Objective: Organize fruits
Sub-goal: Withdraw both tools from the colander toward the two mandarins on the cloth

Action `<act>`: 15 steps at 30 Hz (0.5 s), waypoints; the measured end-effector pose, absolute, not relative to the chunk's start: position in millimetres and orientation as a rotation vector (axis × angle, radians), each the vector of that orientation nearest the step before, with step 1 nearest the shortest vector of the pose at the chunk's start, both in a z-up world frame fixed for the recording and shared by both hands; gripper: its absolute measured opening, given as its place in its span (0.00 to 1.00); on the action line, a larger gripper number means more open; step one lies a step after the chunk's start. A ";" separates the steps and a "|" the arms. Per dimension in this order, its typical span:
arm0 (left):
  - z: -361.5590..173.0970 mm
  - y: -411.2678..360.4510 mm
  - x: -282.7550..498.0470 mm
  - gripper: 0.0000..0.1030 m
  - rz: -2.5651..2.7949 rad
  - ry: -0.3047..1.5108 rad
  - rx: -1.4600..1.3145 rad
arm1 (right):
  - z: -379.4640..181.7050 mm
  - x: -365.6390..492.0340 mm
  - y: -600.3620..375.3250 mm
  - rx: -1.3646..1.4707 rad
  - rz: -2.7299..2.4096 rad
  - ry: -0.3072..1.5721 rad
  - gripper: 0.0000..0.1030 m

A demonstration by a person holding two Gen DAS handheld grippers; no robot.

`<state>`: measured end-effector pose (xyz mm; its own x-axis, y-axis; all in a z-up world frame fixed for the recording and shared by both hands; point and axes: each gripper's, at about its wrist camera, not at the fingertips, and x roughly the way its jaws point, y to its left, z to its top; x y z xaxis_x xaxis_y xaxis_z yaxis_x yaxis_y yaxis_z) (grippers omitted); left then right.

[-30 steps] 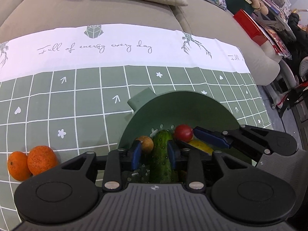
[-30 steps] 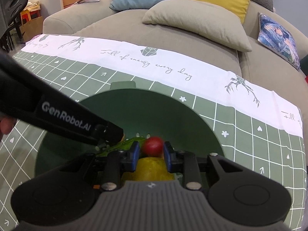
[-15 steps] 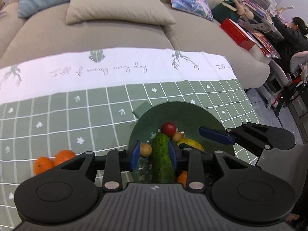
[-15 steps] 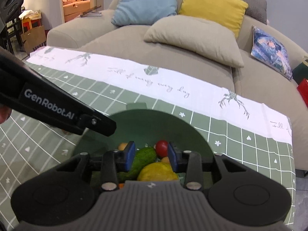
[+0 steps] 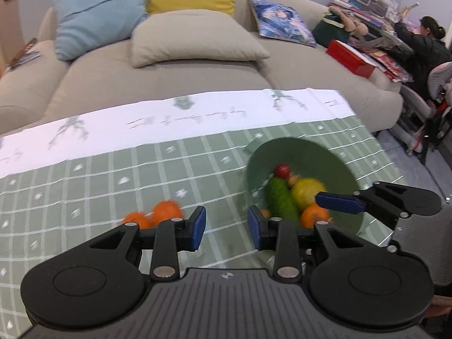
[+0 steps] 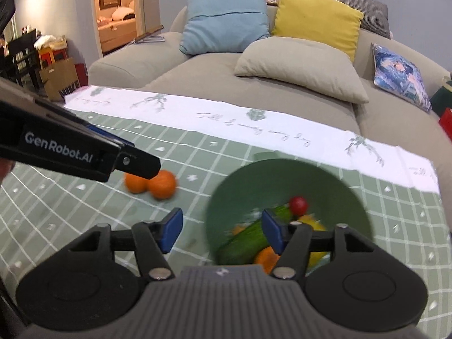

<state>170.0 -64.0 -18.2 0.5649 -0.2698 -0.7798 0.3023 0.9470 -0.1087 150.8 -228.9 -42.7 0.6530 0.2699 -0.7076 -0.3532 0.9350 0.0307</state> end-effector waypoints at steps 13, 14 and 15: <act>-39.9 -14.9 119.7 0.39 -0.262 0.854 0.091 | -59.4 100.8 -171.3 -0.074 0.375 0.782 0.57; -41.7 -12.4 118.0 0.39 -0.258 0.853 0.094 | -60.0 99.3 -168.3 -0.080 0.378 0.784 0.57; -43.7 -10.0 116.5 0.39 -0.252 0.854 0.096 | -60.8 97.8 -165.2 -0.088 0.381 0.786 0.57</act>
